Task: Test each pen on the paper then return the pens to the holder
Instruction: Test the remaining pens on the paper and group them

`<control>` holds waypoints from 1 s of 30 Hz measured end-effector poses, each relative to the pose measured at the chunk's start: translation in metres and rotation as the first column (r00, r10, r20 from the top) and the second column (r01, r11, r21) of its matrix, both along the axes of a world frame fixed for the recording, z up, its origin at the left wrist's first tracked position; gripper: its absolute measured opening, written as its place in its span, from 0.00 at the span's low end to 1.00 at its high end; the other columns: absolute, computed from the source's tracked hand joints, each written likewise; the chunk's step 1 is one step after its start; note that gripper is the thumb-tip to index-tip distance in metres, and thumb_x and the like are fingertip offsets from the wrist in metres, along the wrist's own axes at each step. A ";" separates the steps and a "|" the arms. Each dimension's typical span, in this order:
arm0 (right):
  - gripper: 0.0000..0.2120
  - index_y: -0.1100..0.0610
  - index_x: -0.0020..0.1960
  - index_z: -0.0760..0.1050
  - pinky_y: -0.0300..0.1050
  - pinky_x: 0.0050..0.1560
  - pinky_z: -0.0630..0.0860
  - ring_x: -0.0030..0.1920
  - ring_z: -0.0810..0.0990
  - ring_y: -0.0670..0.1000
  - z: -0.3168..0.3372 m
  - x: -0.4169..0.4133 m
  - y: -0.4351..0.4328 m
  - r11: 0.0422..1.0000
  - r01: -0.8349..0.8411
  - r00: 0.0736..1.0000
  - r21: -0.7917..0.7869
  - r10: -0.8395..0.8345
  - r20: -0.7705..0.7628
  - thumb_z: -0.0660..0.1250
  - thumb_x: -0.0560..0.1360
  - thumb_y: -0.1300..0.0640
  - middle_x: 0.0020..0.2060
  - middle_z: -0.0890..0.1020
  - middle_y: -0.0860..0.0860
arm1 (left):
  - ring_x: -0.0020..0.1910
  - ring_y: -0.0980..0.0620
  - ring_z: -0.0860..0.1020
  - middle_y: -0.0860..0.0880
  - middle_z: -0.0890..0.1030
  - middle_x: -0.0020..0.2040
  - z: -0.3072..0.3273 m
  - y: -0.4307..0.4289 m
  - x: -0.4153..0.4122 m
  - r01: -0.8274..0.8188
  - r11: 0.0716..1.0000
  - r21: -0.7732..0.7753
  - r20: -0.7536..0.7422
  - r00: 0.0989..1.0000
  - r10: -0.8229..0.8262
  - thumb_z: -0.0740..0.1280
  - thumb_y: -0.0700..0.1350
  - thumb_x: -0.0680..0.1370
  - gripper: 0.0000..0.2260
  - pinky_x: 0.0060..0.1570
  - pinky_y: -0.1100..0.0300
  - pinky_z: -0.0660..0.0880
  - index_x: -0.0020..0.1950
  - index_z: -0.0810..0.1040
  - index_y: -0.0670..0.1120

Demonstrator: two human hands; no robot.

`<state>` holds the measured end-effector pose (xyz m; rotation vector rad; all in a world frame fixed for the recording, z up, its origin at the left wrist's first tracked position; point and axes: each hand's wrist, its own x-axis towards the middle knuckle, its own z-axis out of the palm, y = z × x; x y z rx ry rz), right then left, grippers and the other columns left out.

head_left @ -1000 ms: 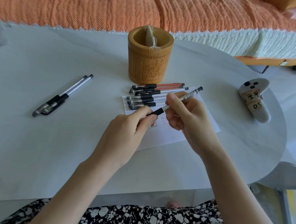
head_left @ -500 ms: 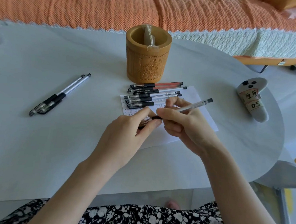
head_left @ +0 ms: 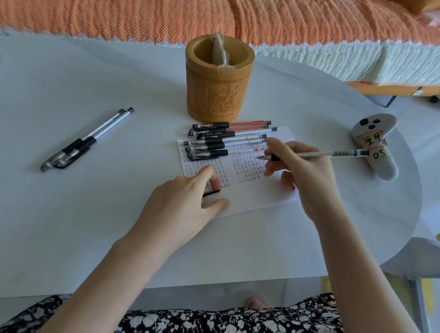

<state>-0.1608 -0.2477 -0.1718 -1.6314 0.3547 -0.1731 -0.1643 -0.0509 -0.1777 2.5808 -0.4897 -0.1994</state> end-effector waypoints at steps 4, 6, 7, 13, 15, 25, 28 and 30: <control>0.17 0.66 0.34 0.77 0.32 0.23 0.63 0.19 0.68 0.42 -0.006 0.004 0.002 0.982 0.121 0.992 -0.142 -0.115 0.047 0.75 0.70 0.53 0.20 0.75 0.49 | 0.42 0.54 0.80 0.53 0.78 0.37 0.000 -0.001 0.000 -0.001 1.000 0.026 0.013 1.000 0.001 0.64 0.61 0.74 0.12 0.38 0.58 0.72 0.48 0.68 0.55; 0.19 0.66 0.31 0.76 0.32 0.23 0.61 0.19 0.65 0.42 -0.010 0.006 0.003 0.968 0.163 0.986 -0.191 -0.150 0.078 0.75 0.69 0.51 0.17 0.72 0.46 | 0.42 0.53 0.80 0.53 0.79 0.37 -0.001 0.000 0.000 -0.004 1.000 0.027 0.013 1.000 0.003 0.64 0.61 0.74 0.12 0.39 0.58 0.73 0.48 0.68 0.55; 0.19 0.63 0.29 0.75 0.32 0.24 0.61 0.19 0.65 0.42 -0.012 0.006 0.004 0.962 0.175 0.983 -0.208 -0.160 0.089 0.75 0.69 0.51 0.16 0.71 0.44 | 0.42 0.53 0.80 0.53 0.79 0.38 -0.001 -0.001 0.000 -0.003 1.000 0.027 0.014 1.000 0.002 0.64 0.61 0.74 0.12 0.39 0.58 0.73 0.48 0.67 0.55; 0.18 0.70 0.30 0.70 0.39 0.29 0.62 0.29 0.69 0.47 -0.021 0.006 0.008 0.918 0.257 0.964 -0.302 -0.220 0.151 0.69 0.72 0.58 0.29 0.79 0.64 | 0.43 0.52 0.80 0.53 0.80 0.40 -0.001 -0.001 0.000 -0.004 1.000 0.024 0.007 1.000 0.004 0.63 0.60 0.74 0.12 0.40 0.57 0.73 0.48 0.67 0.55; 0.16 0.71 0.30 0.67 0.41 0.30 0.61 0.31 0.69 0.50 -0.024 0.006 0.009 0.898 0.280 0.958 -0.340 -0.241 0.153 0.66 0.70 0.61 0.32 0.77 0.69 | 0.43 0.51 0.80 0.53 0.80 0.40 -0.002 -0.001 0.000 -0.002 1.000 0.024 0.008 1.000 0.002 0.63 0.60 0.74 0.12 0.41 0.57 0.74 0.48 0.67 0.55; 0.17 0.68 0.29 0.61 0.43 0.35 0.59 0.41 0.76 0.72 -0.034 0.011 0.005 0.874 0.279 0.955 -0.397 -0.210 0.211 0.63 0.66 0.57 0.26 0.64 0.67 | 0.42 0.52 0.80 0.53 0.80 0.39 -0.001 -0.001 -0.001 0.008 1.000 0.031 0.015 1.000 -0.008 0.63 0.61 0.74 0.12 0.38 0.57 0.72 0.47 0.66 0.55; 0.18 0.69 0.29 0.61 0.43 0.35 0.58 0.38 0.76 0.70 -0.035 0.011 0.004 0.867 0.273 0.956 -0.417 -0.196 0.219 0.63 0.66 0.57 0.26 0.67 0.69 | 0.42 0.52 0.80 0.53 0.80 0.40 -0.001 -0.001 -0.001 0.007 1.000 0.030 0.015 1.000 -0.008 0.63 0.61 0.74 0.12 0.38 0.58 0.72 0.48 0.66 0.55; 0.17 0.69 0.29 0.61 0.43 0.35 0.58 0.39 0.76 0.70 -0.036 0.011 0.005 0.865 0.270 0.957 -0.424 -0.192 0.217 0.64 0.67 0.58 0.27 0.67 0.68 | 0.42 0.52 0.80 0.54 0.80 0.40 0.000 -0.001 -0.001 0.011 0.999 0.034 0.016 1.000 -0.011 0.63 0.61 0.74 0.12 0.38 0.58 0.71 0.48 0.66 0.55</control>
